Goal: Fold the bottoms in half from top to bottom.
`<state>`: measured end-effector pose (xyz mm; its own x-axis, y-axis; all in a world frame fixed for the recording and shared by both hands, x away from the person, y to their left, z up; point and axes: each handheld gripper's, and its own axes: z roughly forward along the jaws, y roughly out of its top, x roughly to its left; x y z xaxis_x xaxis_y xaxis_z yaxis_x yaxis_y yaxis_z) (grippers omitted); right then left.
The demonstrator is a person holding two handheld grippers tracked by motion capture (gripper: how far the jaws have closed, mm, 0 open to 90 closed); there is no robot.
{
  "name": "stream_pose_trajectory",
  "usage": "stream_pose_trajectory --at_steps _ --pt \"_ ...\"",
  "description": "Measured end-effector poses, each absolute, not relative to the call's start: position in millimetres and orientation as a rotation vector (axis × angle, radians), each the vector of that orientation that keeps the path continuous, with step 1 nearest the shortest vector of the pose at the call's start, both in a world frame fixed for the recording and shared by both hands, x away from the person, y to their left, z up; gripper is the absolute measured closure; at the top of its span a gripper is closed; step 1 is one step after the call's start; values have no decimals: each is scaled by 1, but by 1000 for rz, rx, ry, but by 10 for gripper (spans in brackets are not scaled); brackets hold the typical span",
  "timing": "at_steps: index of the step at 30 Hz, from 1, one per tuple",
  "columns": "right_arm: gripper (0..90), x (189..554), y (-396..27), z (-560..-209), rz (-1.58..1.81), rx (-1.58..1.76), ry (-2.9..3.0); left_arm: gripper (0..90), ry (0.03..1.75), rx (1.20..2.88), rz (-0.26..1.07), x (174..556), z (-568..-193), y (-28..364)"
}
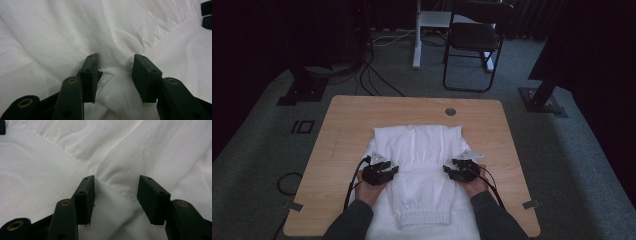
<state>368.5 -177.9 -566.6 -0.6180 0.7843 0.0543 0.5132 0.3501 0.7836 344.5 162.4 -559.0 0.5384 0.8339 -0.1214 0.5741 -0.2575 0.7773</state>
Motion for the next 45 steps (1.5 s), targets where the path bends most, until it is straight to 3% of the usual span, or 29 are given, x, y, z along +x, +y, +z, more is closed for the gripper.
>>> stream_pose_trajectory --at_steps 5,7,15,22,35,38,42,45 --pt "472 363 -181 -567 1164 1138 2303 521 1129 1928 358 337 -553 167" --pt "473 364 -182 -567 1174 1148 2305 485 1144 1894 424 343 -541 172" --pt "473 364 -182 -567 1178 1149 2305 329 1268 1816 568 427 -498 201" --pt "473 364 -183 -567 1186 1149 2306 265 1415 1871 577 474 -527 207" --pt "473 364 -183 -567 1186 1149 2306 270 1418 1884 478 480 -551 204" --pt "473 364 -183 -567 1188 1149 2306 347 1383 1915 471 479 -550 203" --pt "473 364 -183 -567 1188 1151 2306 674 1365 1917 413 478 -549 206" --pt "475 364 -183 -567 1191 1156 2306 767 1376 1889 370 479 -550 211"
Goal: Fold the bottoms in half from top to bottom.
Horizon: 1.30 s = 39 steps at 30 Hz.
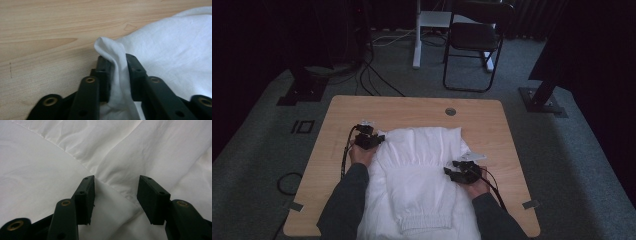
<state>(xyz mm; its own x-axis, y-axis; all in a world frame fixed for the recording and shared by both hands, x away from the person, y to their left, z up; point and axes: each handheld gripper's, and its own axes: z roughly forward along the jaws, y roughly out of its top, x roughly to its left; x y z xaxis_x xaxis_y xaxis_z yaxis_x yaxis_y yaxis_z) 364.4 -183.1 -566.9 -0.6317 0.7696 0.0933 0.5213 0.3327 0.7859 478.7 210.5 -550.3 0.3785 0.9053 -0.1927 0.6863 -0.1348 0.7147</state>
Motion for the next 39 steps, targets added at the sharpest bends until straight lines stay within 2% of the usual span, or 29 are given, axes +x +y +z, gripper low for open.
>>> stream_pose_trajectory --at_steps 8,11,14,16,18,22,24,28,31,34,38,39 --pt "531 373 -189 -561 1208 1218 2363 790 1358 1893 390 477 -552 210" --pt "514 384 -194 -551 1212 1225 2347 790 1356 1897 401 476 -551 209" --pt "467 404 -200 -536 1182 1231 2270 789 1354 1901 411 476 -551 208" --pt "510 423 -205 -528 1173 1221 2226 789 1352 1903 418 476 -551 208" --pt "507 444 -212 -523 1205 1244 2174 789 1349 1903 418 475 -552 208" --pt "469 476 -217 -522 1205 1348 2112 789 1348 1899 414 476 -552 209" --pt "373 500 -217 -526 1197 1431 2126 789 1345 1899 413 476 -552 209" --pt "279 521 -209 -537 1171 1505 2161 788 1347 1899 415 476 -552 209" --pt "267 531 -200 -547 1084 1557 2197 788 1347 1900 415 476 -552 208" --pt "331 531 -194 -548 1036 1548 2200 788 1346 1898 412 476 -552 209" --pt "542 525 -184 -546 971 1461 2240 788 1348 1899 414 476 -552 208" --pt "542 525 -184 -546 971 1461 2240 788 1348 1899 414 476 -552 208"
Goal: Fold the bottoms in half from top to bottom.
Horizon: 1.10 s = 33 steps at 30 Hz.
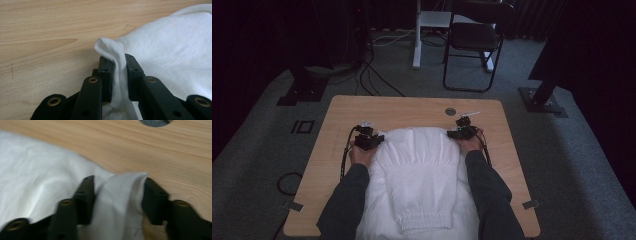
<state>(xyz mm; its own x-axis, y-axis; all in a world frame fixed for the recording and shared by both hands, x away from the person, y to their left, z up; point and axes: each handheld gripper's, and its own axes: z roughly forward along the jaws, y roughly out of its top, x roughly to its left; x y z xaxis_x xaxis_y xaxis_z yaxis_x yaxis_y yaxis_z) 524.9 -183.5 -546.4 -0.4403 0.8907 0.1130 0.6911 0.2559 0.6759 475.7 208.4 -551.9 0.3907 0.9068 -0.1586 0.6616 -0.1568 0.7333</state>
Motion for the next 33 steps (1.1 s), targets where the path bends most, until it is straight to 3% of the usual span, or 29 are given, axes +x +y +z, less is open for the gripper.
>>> stream_pose_trajectory --at_steps 1,2,4,11,17,26,33 --pt "608 523 -182 -546 967 1439 2250 788 1352 1899 415 476 -552 208" --pt "771 521 -181 -546 983 1450 2266 790 1354 1900 419 476 -551 207" --pt "846 520 -184 -546 1021 1498 2275 799 1355 1904 417 475 -551 207" --pt "864 514 -207 -533 1188 1537 2152 855 1402 1841 343 477 -545 217" --pt "865 509 -210 -516 1208 1471 2093 863 1374 1626 260 475 -519 234" --pt "864 504 -219 -487 1349 1416 1967 863 1282 1585 342 476 -475 229" --pt "862 481 -225 -484 1427 1319 2009 862 1226 1606 338 459 -472 235"
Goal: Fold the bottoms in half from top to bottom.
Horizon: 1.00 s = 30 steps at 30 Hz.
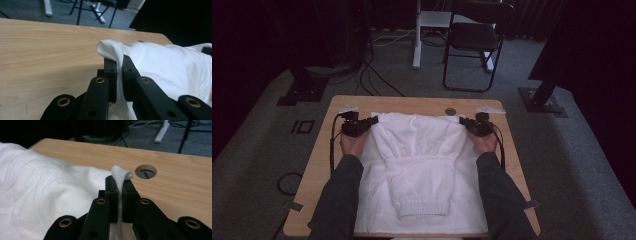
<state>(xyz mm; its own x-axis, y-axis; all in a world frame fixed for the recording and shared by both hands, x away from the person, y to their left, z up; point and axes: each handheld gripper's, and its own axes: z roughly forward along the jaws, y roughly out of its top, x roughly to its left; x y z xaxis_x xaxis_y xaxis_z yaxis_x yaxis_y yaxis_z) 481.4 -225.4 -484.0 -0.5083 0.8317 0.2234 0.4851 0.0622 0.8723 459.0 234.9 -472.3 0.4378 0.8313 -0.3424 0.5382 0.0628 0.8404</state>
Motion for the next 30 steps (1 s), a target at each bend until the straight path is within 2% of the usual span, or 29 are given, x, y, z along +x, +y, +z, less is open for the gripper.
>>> stream_pose_trajectory --at_steps 11,15,21,25,30 --pt "861 420 -239 -469 1510 1173 2050 861 1075 1605 304 404 -461 244" --pt "860 392 -243 -475 1537 1147 2069 860 1021 1631 274 368 -468 248" --pt "857 358 -243 -491 1449 1101 2125 859 1018 1676 218 341 -487 250" --pt "855 333 -239 -516 1336 1100 2214 858 1046 1808 202 317 -513 245" --pt "852 320 -238 -542 1292 1165 2312 858 1084 2001 228 301 -540 231"
